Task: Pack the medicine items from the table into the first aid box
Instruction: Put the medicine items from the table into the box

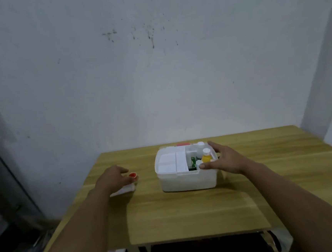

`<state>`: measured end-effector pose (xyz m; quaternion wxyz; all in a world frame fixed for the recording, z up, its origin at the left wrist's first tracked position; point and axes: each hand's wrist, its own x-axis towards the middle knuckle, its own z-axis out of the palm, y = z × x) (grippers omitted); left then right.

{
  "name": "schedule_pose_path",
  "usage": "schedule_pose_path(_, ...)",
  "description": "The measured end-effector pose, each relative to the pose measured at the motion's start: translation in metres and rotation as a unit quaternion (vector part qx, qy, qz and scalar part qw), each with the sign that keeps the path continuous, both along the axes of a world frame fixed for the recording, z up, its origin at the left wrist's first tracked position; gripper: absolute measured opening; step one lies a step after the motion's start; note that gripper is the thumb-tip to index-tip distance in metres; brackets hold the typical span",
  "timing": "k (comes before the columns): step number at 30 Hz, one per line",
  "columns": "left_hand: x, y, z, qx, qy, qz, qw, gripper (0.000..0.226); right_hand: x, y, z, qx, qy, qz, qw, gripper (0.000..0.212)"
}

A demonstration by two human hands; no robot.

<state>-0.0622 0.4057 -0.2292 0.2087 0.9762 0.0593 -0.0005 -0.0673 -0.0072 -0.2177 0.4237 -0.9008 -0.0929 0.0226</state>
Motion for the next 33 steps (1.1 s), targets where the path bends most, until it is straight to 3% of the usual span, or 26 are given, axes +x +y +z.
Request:
schedule_pose_path(3,0.010,-0.008,0.001,0.032,0.008,-0.021,0.999,0.057,-0.006,0.001,0.003,0.029,-0.014,0.011,0.999,0.113)
schedule_pose_path(7,0.016,-0.019,-0.006,0.050,-0.008,-0.042,0.998,0.031,-0.011,0.002,0.007,0.040,-0.020,0.021,0.999,0.080)
schedule_pose_path(14,0.017,-0.030,-0.011,0.089,-0.048,-0.018,0.995,0.035,-0.010,0.001,0.006,0.040,0.002,-0.002,0.999,0.115)
schedule_pose_path(17,0.015,-0.028,-0.003,0.045,-0.078,-0.006,0.996,0.039,-0.013,0.002,0.010,0.027,-0.006,-0.001,1.000,0.106)
schedule_pose_path(20,0.010,-0.037,0.024,-0.085,-0.137,-0.001,0.987,0.031,-0.020,0.004,0.018,0.023,-0.012,0.001,1.000,0.089)
schedule_pose_path(24,0.000,-0.082,0.059,-0.228,-0.167,-0.086,0.955,0.037,-0.024,0.007,0.021,0.032,-0.017,-0.001,0.999,0.089)
schedule_pose_path(27,-0.011,-0.116,0.061,-0.174,-0.149,-0.170,0.959,0.033,-0.026,0.007,0.023,0.032,-0.018,-0.002,0.999,0.088)
schedule_pose_path(33,-0.010,-0.133,0.051,0.073,-0.144,-0.211,0.964,0.034,-0.030,0.009,0.026,0.034,-0.007,-0.002,0.999,0.090)
